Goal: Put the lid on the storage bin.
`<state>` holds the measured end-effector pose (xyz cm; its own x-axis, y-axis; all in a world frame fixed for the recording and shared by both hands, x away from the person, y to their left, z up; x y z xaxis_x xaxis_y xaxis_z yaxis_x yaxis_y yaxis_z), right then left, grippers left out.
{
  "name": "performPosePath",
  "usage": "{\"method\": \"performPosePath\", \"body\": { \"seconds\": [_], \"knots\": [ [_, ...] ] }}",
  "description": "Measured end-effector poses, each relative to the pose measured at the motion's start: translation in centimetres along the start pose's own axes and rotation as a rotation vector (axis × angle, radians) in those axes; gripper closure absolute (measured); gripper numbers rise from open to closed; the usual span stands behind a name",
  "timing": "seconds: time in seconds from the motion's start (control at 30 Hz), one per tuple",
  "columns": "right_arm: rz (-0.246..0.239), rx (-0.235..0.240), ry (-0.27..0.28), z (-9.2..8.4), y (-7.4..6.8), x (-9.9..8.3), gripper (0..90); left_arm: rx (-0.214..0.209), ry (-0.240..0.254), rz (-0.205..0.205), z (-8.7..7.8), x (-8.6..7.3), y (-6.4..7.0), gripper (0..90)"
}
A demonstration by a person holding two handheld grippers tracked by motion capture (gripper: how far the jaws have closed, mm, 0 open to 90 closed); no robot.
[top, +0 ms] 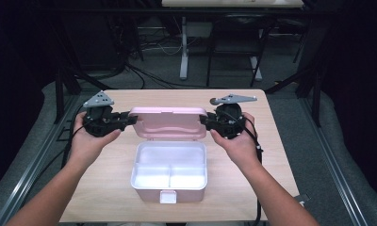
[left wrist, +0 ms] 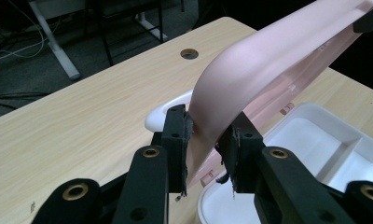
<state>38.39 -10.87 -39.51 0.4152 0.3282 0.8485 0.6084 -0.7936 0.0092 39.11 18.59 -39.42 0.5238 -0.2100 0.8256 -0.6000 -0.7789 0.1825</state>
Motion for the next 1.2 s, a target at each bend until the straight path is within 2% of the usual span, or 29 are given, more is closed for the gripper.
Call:
{"method": "performPosePath", "body": {
  "seconds": [0.63, 0.67, 0.7, 0.77, 0.8, 0.9, 0.93, 1.2],
  "knots": [
    [-0.001, 0.047, -0.018, -1.8, -1.0, -1.0, 72.1, 0.007, -0.029, 0.024, -1.1, -0.7, 1.2, 70.3],
    [-0.005, 0.031, -0.023, -1.8, -1.0, -1.1, 72.1, 0.006, -0.03, 0.025, -1.1, -0.8, 1.3, 70.2],
    [-0.002, 0.047, -0.02, -1.9, -1.1, -1.2, 72.0, 0.004, -0.033, 0.026, -1.2, -0.9, 1.3, 70.0],
    [-0.007, 0.052, -0.022, -2.1, -1.3, -1.4, 71.9, -0.002, -0.036, 0.027, -1.4, -1.1, 1.4, 69.4],
    [-0.005, 0.038, -0.024, -2.2, -1.4, -1.5, 71.8, -0.005, -0.035, 0.028, -1.4, -1.3, 1.4, 69.3],
    [-0.006, 0.065, -0.019, -2.6, -1.6, -1.9, 71.9, -0.008, -0.041, 0.035, -1.7, -1.7, 1.6, 69.3],
    [-0.006, 0.055, -0.02, -2.6, -1.7, -2.0, 71.9, -0.011, -0.04, 0.036, -1.8, -1.8, 1.7, 69.1],
    [-0.018, 0.075, -0.018, -3.4, -2.4, -2.9, 71.7, -0.022, -0.043, 0.039, -2.3, -2.9, 2.1, 67.5]
  ]
}}
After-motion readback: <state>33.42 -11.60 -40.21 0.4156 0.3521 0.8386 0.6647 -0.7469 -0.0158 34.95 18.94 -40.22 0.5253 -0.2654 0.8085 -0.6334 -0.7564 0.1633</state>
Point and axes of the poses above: each handheld gripper's, and its own axes: z roughly forward along the jaws, x roughly out of its top, y roughly to its right, the point moved 5 cm from there along z, roughly forward along the jaws, and after that the axes turned 10 degrees about -z, right-handed, at the moved point
